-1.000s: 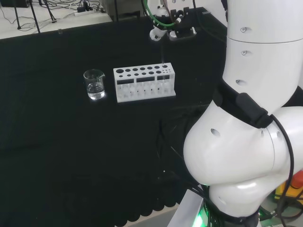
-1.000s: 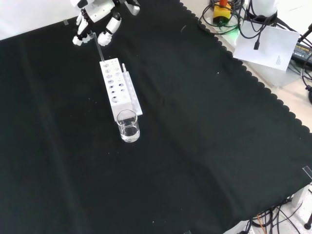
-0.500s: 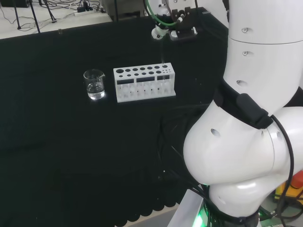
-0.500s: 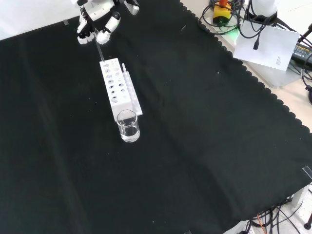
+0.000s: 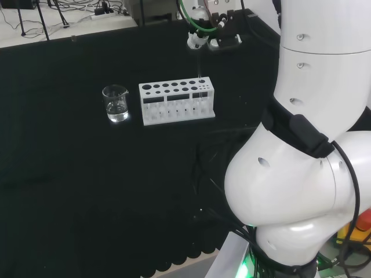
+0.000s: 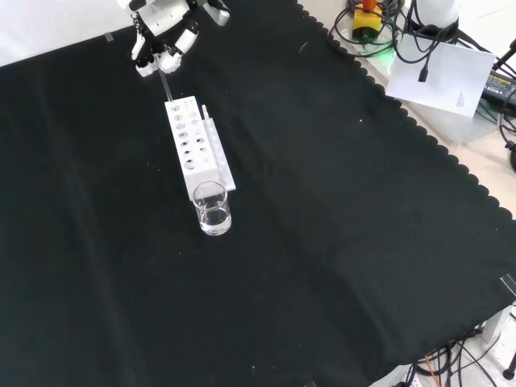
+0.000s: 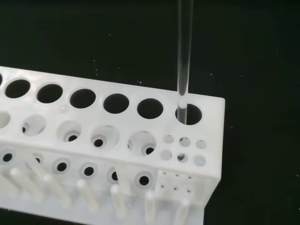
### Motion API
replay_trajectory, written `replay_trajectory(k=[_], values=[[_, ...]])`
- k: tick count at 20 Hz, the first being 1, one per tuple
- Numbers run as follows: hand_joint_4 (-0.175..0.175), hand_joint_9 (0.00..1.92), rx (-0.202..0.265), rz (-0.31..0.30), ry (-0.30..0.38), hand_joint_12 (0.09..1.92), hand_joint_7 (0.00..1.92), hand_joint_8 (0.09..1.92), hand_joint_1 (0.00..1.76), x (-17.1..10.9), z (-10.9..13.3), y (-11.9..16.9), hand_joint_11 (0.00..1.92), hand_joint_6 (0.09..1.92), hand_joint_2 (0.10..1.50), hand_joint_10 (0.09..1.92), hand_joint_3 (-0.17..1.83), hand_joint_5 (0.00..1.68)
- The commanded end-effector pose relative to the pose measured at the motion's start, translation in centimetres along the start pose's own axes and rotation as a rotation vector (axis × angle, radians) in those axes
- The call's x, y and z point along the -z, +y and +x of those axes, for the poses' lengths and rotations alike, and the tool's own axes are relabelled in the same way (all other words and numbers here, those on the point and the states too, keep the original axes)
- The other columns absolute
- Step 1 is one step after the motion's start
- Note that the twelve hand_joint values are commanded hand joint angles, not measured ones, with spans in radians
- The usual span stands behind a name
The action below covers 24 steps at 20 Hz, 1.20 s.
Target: Take the glass rod from the white test tube rack.
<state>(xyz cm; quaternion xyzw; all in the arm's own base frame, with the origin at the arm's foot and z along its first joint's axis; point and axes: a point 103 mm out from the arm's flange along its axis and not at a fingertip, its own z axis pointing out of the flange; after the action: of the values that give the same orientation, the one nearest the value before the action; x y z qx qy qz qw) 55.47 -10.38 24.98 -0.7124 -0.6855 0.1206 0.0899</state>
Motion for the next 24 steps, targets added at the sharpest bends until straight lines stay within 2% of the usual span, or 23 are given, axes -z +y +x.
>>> replay_trajectory(k=[1, 3, 8, 10, 16, 22, 24], values=[[-0.175, 1.55, -0.035, -0.006, -0.037, 0.59, 1.05, 0.92, 1.17, -0.1, 1.0, 0.5, 1.67, 1.06, 1.2, 0.64, -0.09, 0.8], [-0.175, 1.53, -0.032, -0.052, -0.008, 0.52, 1.09, 0.98, 1.24, 0.1, 1.2, 0.6, 1.63, 1.0, 1.15, 0.71, -0.06, 0.87], [-0.175, 1.49, -0.028, -0.157, 0.008, 0.48, 1.24, 0.84, 1.3, 1.0, 1.7, 0.1, 1.62, 0.64, 1.11, 0.85, -0.17, 1.1], [-0.175, 1.51, -0.048, -0.161, 0.023, 0.48, 1.26, 0.81, 1.31, 1.8, 1.7, -0.2, 1.64, 0.53, 1.1, 0.83, -0.17, 1.15], [-0.175, 1.57, -0.08, -0.134, 0.032, 0.44, 1.29, 0.78, 1.32, 5.1, 1.7, -1.6, 1.68, 0.35, 1.08, 0.76, -0.17, 1.24], [-0.175, 1.59, -0.097, -0.125, 0.053, 0.43, 1.27, 0.83, 1.32, 8.5, 1.8, -3.8, 1.7, 0.3, 1.09, 0.74, -0.17, 1.25], [-0.175, 1.59, -0.085, -0.131, 0.051, 0.43, 1.27, 0.83, 1.32, 9.6, 1.9, -4.8, 1.7, 0.29, 1.09, 0.74, -0.17, 1.25]])
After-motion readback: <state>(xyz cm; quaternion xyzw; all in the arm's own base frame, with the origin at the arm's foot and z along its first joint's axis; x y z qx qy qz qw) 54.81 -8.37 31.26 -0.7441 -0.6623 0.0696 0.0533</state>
